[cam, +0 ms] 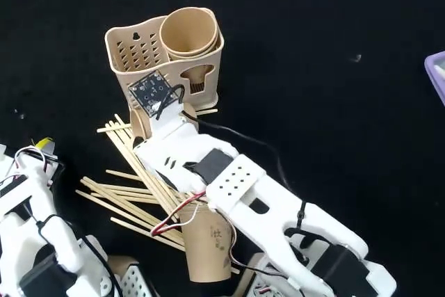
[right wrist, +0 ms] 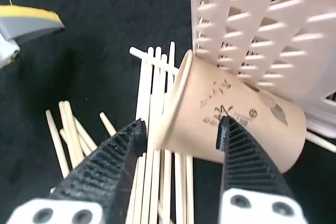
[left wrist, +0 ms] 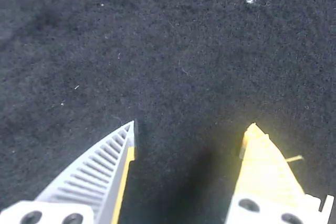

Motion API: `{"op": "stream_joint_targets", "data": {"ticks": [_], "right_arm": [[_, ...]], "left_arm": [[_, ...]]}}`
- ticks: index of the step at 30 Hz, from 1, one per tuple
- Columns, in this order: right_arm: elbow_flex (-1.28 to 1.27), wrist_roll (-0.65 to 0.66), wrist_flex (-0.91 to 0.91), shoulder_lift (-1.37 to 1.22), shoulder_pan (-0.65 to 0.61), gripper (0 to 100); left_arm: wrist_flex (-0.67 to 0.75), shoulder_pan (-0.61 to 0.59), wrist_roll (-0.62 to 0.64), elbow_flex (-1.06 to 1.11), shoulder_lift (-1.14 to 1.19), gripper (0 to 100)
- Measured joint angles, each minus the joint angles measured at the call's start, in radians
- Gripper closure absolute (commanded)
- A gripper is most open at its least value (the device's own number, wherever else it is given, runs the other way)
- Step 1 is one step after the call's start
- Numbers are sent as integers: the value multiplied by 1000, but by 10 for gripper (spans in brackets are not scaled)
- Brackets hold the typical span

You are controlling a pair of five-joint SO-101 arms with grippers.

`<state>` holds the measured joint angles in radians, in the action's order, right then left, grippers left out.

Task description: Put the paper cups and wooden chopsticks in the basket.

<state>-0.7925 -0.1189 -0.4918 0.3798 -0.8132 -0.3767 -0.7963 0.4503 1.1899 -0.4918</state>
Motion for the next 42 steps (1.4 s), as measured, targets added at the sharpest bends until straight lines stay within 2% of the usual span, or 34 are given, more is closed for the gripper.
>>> {"op": "stream_joint_targets", "data": {"ticks": [10, 19, 27, 33, 42], "right_arm": [[-9, 0, 137, -124, 2, 776], [-9, 0, 144, -147, 92, 779], [-2, 0, 5, -104, 199, 792], [-31, -2, -175, 57, 338, 992], [-92, 172, -272, 353, 572, 987]], "left_arm": [[0, 0, 0, 0, 0, 679], [0, 0, 0, 0, 0, 679], [0, 0, 0, 0, 0, 679], [0, 0, 0, 0, 0, 679], [0, 0, 0, 0, 0, 679]]}}
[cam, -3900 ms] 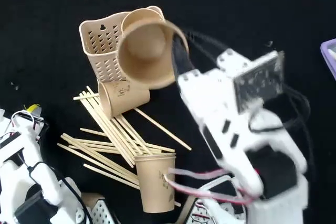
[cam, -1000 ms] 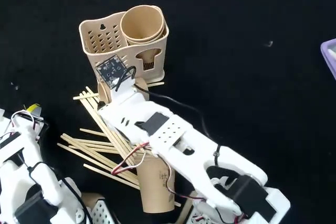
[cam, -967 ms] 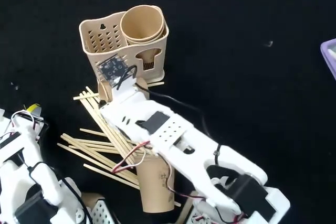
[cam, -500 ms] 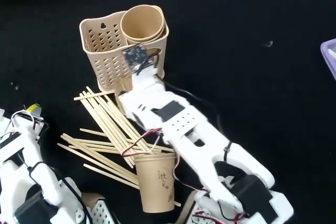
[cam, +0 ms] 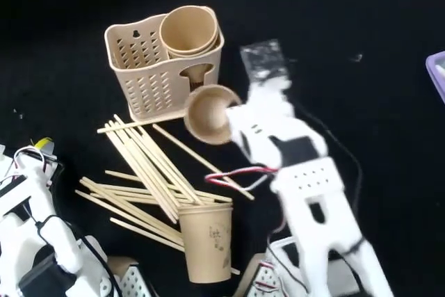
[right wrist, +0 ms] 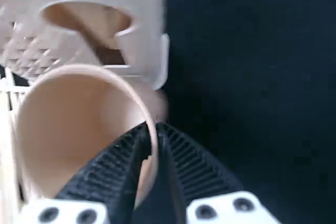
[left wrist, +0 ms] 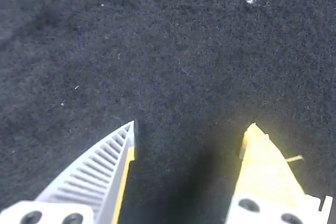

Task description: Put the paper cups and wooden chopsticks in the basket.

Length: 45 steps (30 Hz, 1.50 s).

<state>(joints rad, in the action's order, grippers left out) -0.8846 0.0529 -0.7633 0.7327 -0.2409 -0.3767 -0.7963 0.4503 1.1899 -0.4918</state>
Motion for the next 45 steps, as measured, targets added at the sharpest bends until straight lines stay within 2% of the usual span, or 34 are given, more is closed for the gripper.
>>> {"op": "stream_joint_targets", "data": {"ticks": [10, 17, 21, 27, 31, 36, 43, 45], "right_arm": [[-52, 37, -64, 282, 155, 987], [394, -29, -290, 307, 117, 987], [669, -83, -298, 155, 38, 987], [979, -121, -278, -221, -51, 987], [1158, -124, -315, -460, -66, 987], [1338, -126, -446, -698, -71, 987], [1504, -126, -542, -876, -68, 979], [1545, -126, -554, -896, -69, 923]], "left_arm": [[0, -2, 0, 0, 0, 679], [0, -2, 0, 0, 0, 679], [0, -2, 0, 0, 0, 679], [0, -2, 0, 0, 0, 679], [0, -2, 0, 0, 0, 679], [0, -2, 0, 0, 0, 679], [0, -2, 0, 0, 0, 679], [0, -2, 0, 0, 0, 679]]}}
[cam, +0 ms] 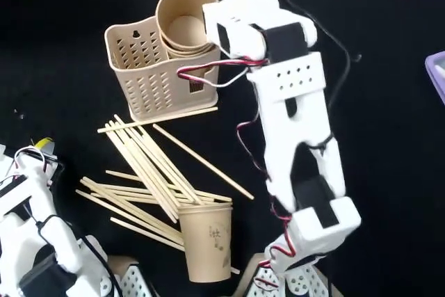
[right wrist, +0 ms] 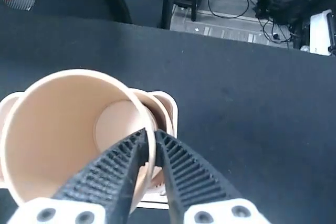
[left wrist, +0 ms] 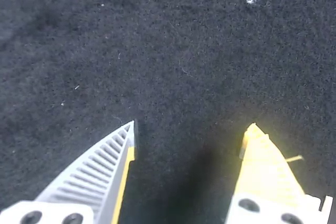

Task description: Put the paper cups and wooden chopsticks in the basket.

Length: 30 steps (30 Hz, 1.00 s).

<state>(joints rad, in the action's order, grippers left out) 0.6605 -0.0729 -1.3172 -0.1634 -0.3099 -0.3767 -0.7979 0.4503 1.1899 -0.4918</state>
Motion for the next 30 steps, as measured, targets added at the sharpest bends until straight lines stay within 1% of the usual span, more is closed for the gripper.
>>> {"op": "stream_joint_targets", "data": {"ticks": [4, 6, 8, 12, 18, 21, 24, 27, 30], "right_arm": [[64, 0, -32, -20, 0, 747], [87, 0, -51, -20, 0, 716], [107, 0, -66, -20, 0, 722], [152, 0, -137, -20, 0, 766], [249, 5, -373, -20, 18, 790], [259, 72, -417, -18, 18, 790], [196, 157, -417, 17, 25, 789], [32, 279, -417, 138, 21, 786], [-203, 433, -417, 298, 17, 786]], "left_arm": [[0, 0, 0, 0, 0, 679], [0, 0, 0, 0, 0, 679], [0, 0, 0, 0, 0, 679], [0, 0, 0, 0, 0, 679], [0, 0, 0, 0, 0, 679], [0, 0, 0, 0, 0, 679], [0, 0, 0, 0, 0, 679], [0, 0, 0, 0, 0, 679], [0, 0, 0, 0, 0, 679]]}}
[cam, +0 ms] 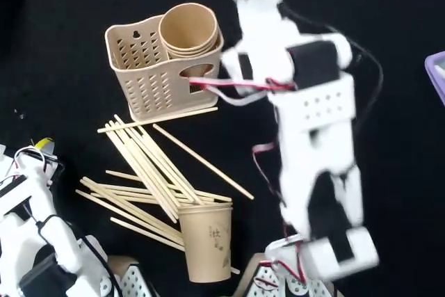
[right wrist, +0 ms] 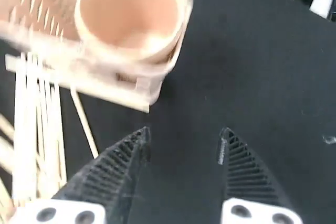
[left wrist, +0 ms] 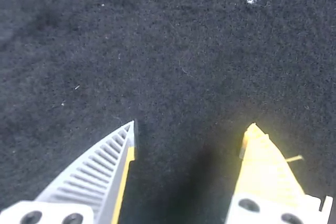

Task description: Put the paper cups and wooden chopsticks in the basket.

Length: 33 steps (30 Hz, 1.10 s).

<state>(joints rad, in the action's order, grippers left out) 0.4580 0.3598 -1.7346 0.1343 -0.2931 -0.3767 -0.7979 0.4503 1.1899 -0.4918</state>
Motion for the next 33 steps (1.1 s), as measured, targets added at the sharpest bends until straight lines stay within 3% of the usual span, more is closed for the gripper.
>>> {"op": "stream_joint_targets", "data": {"ticks": [7, 11, 15, 20, 27, 33], "right_arm": [[-681, 405, 44, 356, -77, 785], [-999, 534, 106, 479, -115, 724], [-1177, 563, 133, 522, -160, 636], [-1218, 571, 133, 529, -262, 635], [-1218, 608, 68, 529, -506, 635], [-1263, 520, 196, 531, -552, 636]], "left_arm": [[0, 5, 0, 0, 0, 679], [0, 11, 0, 0, 0, 679], [0, 11, 0, 0, 0, 679], [0, 11, 0, 0, 0, 679], [0, 17, -2, 0, 0, 679], [0, 17, -2, 0, 0, 679]]}}
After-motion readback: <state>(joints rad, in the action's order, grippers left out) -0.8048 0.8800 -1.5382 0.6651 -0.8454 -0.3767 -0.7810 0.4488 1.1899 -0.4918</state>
